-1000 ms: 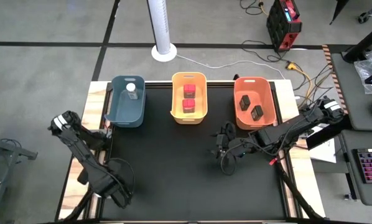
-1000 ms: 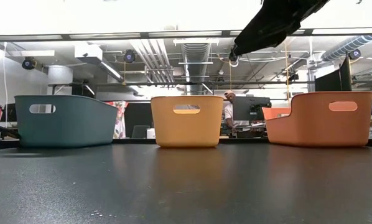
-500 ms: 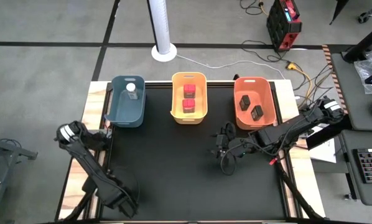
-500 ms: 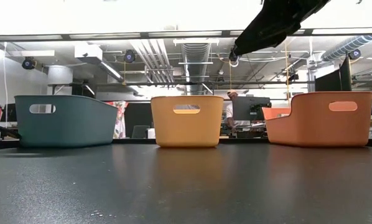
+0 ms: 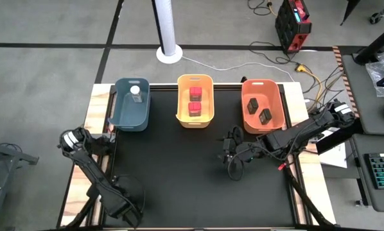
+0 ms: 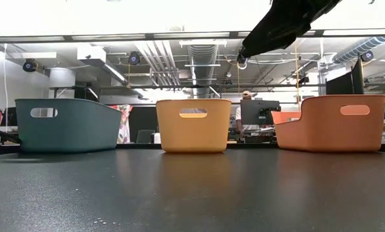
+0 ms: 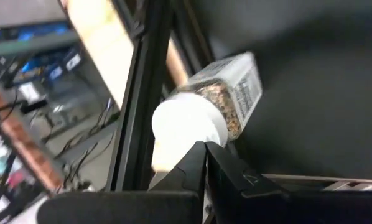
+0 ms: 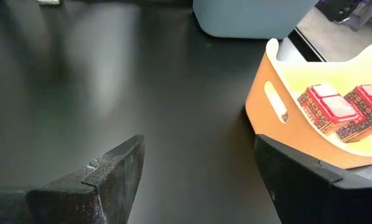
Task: Sort spices by type
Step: Put the white seasoning bottle into the gray bin
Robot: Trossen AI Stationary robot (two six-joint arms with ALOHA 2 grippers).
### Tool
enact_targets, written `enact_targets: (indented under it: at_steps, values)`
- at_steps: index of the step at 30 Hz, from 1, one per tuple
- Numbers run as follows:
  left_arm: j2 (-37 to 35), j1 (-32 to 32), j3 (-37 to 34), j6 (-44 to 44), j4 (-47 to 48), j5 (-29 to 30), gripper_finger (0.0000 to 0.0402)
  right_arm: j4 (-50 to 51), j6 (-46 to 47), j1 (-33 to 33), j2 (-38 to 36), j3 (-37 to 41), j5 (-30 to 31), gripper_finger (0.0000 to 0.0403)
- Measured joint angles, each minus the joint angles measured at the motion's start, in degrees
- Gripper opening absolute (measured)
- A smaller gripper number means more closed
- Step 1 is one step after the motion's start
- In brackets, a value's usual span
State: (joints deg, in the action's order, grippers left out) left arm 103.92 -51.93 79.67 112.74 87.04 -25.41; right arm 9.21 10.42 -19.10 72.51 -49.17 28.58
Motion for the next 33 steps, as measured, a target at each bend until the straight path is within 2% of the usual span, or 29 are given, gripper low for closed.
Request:
enact_targets:
  at_steps: [5, 14, 18, 20, 23, 25, 30, 33]
  values:
    - [0.2, 0.1, 2.6, 0.1, 2.6, 5.0, 0.0000, -0.8, -0.6, 0.0, 0.0, 0.0, 0.0, 0.0289]
    - [0.1, 0.1, 3.4, -0.8, 3.0, 5.4, 0.0000, -0.8, -0.6, 0.0, 0.0, 0.1, 0.0, 0.0283]
    - [0.0, 0.0, 6.5, -2.4, 3.0, 6.7, 0.0001, -0.8, -0.6, 0.0, 0.0, 0.1, 0.0, 0.0292]
    - [-0.5, -0.3, 9.1, -3.8, 2.9, 10.8, 0.0008, -0.8, -0.6, 0.0, 0.0, 0.1, 0.0, 0.0296]
    - [-1.9, -1.1, 12.8, -5.4, 2.9, 21.2, 0.0026, -0.9, -0.6, 0.0, 0.0, 0.1, 0.0, 0.0301]
    - [-3.3, -1.8, 13.7, -5.9, 2.8, 24.7, 0.0039, -1.0, -0.6, 0.0, 0.0, 0.1, 0.0, 0.0302]
    - [-7.6, -3.8, 10.1, -4.8, 3.0, 23.8, 0.0049, -1.0, -0.5, 0.0, 0.0, 0.1, 0.0, 0.0296]
    - [-10.2, -4.9, 6.4, -2.9, 3.1, 19.0, 0.0044, -1.0, -0.4, 0.0, 0.0, 0.1, 0.0, 0.0295]
